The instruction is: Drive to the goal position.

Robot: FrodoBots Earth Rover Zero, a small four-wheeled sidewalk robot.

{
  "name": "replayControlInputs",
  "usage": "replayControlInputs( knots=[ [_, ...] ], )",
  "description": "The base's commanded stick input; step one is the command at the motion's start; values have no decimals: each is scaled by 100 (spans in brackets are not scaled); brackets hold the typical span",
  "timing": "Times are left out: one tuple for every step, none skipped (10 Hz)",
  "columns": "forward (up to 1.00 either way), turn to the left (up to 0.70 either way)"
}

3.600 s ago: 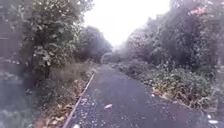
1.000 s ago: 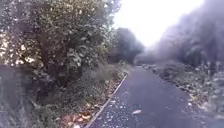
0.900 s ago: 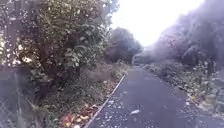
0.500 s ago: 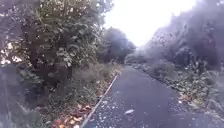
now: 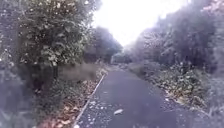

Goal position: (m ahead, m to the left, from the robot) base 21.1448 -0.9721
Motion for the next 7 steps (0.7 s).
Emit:
replayControlInputs(
  knots=[
    [0, -70],
    [0, -70],
    [0, -70],
    [0, -70],
    [0, -70],
    [0, -70],
    [0, -70]
  ],
)
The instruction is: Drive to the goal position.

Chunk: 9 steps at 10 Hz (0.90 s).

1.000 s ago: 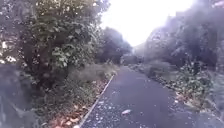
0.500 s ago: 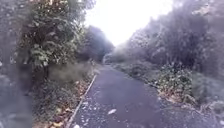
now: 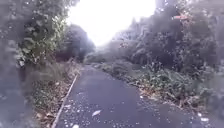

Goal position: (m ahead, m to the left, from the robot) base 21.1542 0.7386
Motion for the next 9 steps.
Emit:
replayControlInputs(
  knots=[
    [0, -70],
    [0, -70],
    [0, 32],
    [0, 57],
    [0, 55],
    [0, 25],
    [0, 0],
    [0, 0],
    [0, 0]
  ],
)
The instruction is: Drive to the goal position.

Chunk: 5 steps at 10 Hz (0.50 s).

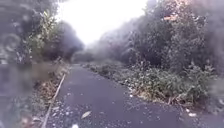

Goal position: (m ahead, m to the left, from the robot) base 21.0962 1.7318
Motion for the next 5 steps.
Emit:
replayControlInputs(
  knots=[
    [0, 52],
    [0, 64],
    [0, 70],
    [0, 70],
    [0, 67]
  ],
)
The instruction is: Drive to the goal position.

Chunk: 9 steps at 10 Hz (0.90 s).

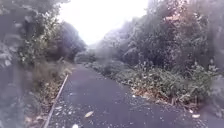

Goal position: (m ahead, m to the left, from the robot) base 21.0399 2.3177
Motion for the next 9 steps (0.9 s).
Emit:
replayControlInputs(
  knots=[
    [0, 53],
    [0, 38],
    [70, 0],
    [70, 0],
    [70, 0],
    [70, 0],
    [70, 0],
    [70, 0],
    [70, 0]
  ],
)
